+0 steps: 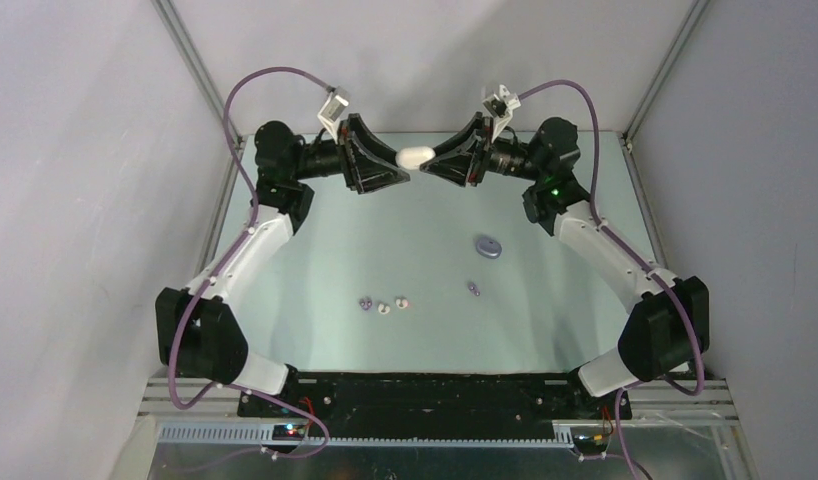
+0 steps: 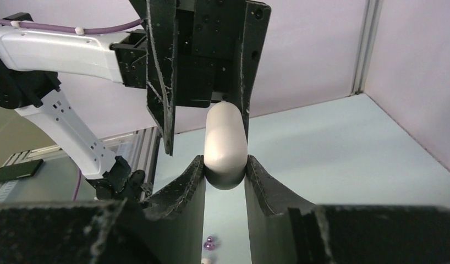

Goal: Insert the wireless bluetooth earbuds into the charging case
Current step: Pass from the right arm to the left, then pass from the left arm to the right

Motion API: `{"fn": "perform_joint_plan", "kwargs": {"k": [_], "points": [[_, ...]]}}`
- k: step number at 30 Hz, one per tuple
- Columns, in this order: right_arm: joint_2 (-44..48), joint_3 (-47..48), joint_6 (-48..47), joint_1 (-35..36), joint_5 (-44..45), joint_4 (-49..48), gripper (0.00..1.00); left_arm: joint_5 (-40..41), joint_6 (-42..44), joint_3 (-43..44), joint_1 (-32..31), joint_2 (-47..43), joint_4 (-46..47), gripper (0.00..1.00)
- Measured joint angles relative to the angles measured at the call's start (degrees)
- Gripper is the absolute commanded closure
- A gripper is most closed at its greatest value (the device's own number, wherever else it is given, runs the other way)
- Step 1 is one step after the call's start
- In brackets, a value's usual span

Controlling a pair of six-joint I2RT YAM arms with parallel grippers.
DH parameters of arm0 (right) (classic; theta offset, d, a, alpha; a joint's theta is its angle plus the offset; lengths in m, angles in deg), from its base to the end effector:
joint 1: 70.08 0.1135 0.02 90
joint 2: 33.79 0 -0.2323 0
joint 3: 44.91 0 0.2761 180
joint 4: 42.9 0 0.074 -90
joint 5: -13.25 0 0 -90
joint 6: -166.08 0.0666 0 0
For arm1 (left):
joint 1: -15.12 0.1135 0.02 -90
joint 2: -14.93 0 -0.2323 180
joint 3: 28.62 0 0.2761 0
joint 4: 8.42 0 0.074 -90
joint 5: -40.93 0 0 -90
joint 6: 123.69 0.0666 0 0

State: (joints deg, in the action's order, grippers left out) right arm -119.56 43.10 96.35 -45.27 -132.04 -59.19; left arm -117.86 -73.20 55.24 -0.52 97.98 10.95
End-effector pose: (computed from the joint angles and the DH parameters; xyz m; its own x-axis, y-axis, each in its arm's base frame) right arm 0.3264 0.2112 0.3915 -0.0573 0.1909 -0.9799 -0.9878 0.1319 0.0834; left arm 0.3300 -0.1569 0.3818 -0.3419 -0.1433 -0.9288 0.9367 0.0276 -0.3490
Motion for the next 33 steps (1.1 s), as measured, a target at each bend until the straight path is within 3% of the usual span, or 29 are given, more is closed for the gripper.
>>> {"fn": "perform_joint_plan", "kwargs": {"k": [4, 6, 10, 13, 16, 18, 20, 22, 28, 33], "points": [[-0.1, 0.0, 0.0, 1.2, 0.3, -0.2, 1.0, -0.6, -0.1, 0.0, -0.5, 0.0, 0.1, 0.47], [-0.1, 0.0, 0.0, 1.6, 0.5, -0.3, 1.0, -0.6, -0.1, 0.0, -0.6, 0.0, 0.1, 0.53], [-0.2, 0.0, 0.2, 2.3, 0.4, -0.4, 0.99, -0.6, 0.1, 0.0, -0.7, 0.0, 0.0, 0.8], [-0.3, -0.1, 0.2, 2.5, 0.6, -0.3, 0.79, -0.9, 0.5, 0.0, -0.5, 0.1, 0.2, 0.94], [-0.3, -0.1, 0.1, 2.4, 0.4, 0.3, 0.49, -1.1, 0.6, 0.0, -0.5, 0.2, 0.0, 1.0], [-0.2, -0.1, -0.7, 1.9, -0.8, 1.8, 0.42, -1.4, 1.4, 0.0, -0.6, 0.2, -1.0, 1.0], [-0.3, 0.2, -2.6, 1.1, -3.0, 5.4, 0.41, -1.8, 3.9, 0.1, -0.7, 0.2, -3.4, 1.0], [-0.8, 2.5, -5.7, -0.4, -5.6, 12.3, 0.46, -1.9, 9.5, 0.6, -0.7, 0.2, -10.3, 1.0], [-7.5, 23.1, -19.9, -3.9, -9.3, 42.3, 0.49, 3.3, 40.9, 6.1, -1.3, 0.1, -43.9, 1.0], [-12.9, 36.5, -32.9, -2.9, -9.4, 64.4, 0.44, 6.4, 55.5, 6.7, -1.6, -0.9, -56.9, 1.0]]}}
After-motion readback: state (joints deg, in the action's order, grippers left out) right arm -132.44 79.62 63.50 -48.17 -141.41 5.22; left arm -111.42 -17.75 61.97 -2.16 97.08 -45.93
